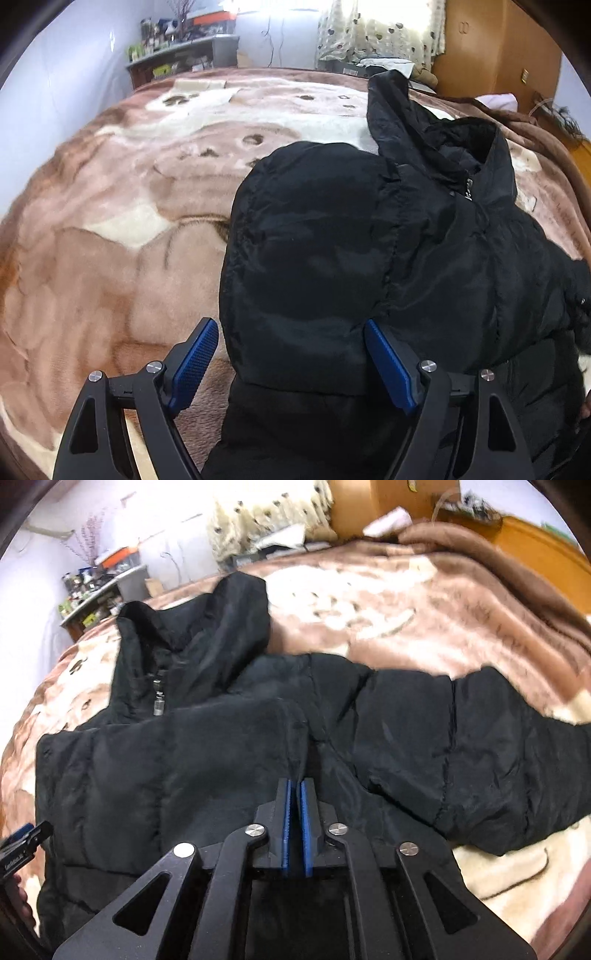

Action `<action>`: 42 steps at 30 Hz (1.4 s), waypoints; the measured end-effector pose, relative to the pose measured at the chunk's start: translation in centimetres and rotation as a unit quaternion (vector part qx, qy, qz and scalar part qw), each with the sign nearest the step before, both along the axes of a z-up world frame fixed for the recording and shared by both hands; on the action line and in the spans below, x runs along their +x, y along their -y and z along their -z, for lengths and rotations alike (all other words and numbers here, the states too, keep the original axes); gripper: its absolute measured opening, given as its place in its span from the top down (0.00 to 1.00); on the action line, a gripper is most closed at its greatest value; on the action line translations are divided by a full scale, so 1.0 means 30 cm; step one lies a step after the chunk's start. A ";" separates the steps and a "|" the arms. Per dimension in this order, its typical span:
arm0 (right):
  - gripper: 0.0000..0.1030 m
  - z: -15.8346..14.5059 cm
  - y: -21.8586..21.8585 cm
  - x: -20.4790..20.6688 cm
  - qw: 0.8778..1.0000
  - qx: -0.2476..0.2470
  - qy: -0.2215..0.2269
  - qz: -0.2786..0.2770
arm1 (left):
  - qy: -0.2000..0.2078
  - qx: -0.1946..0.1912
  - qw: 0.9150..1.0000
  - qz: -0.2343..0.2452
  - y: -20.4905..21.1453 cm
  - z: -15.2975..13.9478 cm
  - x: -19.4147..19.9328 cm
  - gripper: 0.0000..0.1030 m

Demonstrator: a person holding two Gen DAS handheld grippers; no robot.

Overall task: Fold large clothes
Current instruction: 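Lift the held sleeve with the right tool and carry it over the body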

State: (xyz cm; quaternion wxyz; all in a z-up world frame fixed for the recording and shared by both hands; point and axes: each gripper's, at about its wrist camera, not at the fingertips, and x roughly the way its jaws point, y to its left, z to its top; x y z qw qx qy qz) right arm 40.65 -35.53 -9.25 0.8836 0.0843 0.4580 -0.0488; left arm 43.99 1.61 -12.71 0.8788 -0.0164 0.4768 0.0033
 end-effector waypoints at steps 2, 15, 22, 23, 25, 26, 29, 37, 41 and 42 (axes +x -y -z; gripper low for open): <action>0.80 0.012 -0.004 0.000 1.000 -0.005 -0.016 -0.006 | 0.003 -0.014 1.000 0.000 0.000 -0.023 -0.024 0.21; 0.76 -0.121 0.427 -0.311 0.993 0.021 0.023 0.116 | 0.047 -0.032 0.996 0.065 0.184 -0.177 -0.232 0.21; 0.51 -0.099 0.728 -0.519 0.978 0.020 0.014 0.208 | 0.040 -0.053 0.992 0.106 0.360 -0.179 -0.306 0.21; 0.51 -0.091 0.763 -0.536 0.976 0.018 0.006 0.218 | 0.039 -0.053 0.992 0.107 0.375 -0.178 -0.314 0.21; 0.51 -0.078 0.841 -0.579 0.970 0.010 -0.002 0.242 | 0.039 -0.059 0.992 0.108 0.417 -0.176 -0.327 0.21; 0.51 -0.074 0.882 -0.604 0.966 0.006 0.001 0.258 | 0.039 -0.061 0.991 0.109 0.434 -0.173 -0.335 0.21; 0.51 -0.045 0.988 -0.639 0.956 0.011 -0.010 0.293 | 0.034 -0.066 0.990 0.120 0.495 -0.154 -0.350 0.21; 0.43 0.010 1.141 -0.638 0.946 0.023 0.017 0.324 | 0.010 -0.051 0.990 0.131 0.572 -0.084 -0.368 0.21; 0.42 0.025 1.185 -0.606 0.941 0.040 0.037 0.333 | 0.003 -0.046 0.991 0.129 0.577 -0.057 -0.361 0.21; 0.42 0.033 1.194 -0.604 0.939 0.042 0.037 0.340 | 0.002 -0.046 0.991 0.128 0.579 -0.053 -0.360 0.21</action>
